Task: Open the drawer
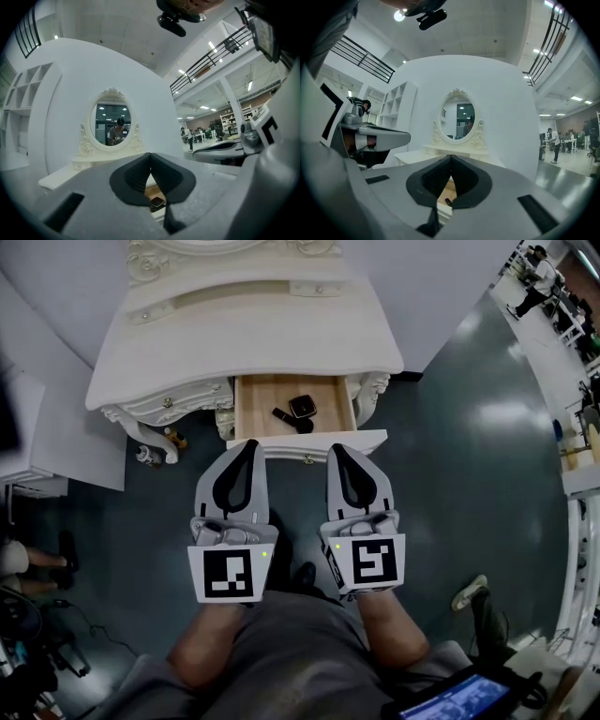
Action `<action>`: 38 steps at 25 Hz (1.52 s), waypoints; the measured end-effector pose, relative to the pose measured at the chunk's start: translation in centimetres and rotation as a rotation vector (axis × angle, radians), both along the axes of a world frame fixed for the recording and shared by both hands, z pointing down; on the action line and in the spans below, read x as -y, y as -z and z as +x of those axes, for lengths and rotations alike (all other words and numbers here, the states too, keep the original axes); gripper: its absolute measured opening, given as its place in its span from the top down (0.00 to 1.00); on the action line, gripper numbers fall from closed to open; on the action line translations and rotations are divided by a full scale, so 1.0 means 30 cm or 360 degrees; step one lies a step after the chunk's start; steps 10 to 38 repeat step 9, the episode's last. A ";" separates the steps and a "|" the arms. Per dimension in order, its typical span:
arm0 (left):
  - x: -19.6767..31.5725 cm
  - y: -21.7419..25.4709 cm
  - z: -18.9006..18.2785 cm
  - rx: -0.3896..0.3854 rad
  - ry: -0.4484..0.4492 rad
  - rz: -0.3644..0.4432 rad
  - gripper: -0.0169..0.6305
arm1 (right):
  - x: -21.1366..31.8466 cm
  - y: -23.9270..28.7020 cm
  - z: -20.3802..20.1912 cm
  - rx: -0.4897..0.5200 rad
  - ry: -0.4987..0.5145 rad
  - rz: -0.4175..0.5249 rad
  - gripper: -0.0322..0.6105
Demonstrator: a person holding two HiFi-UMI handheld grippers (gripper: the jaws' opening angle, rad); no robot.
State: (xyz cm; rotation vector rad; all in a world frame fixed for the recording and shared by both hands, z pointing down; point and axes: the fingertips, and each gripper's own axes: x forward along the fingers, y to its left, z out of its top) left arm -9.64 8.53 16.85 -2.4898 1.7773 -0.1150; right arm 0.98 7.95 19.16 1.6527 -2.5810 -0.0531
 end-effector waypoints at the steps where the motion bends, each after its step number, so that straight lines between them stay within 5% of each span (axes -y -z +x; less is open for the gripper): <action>1: 0.001 -0.002 -0.001 0.0000 0.0001 -0.0001 0.95 | 0.001 -0.002 -0.002 -0.0001 0.0001 0.0001 0.93; 38: 0.022 -0.003 -0.002 0.0000 -0.0003 0.0002 0.95 | 0.027 -0.006 -0.005 -0.0007 -0.0022 -0.0027 0.93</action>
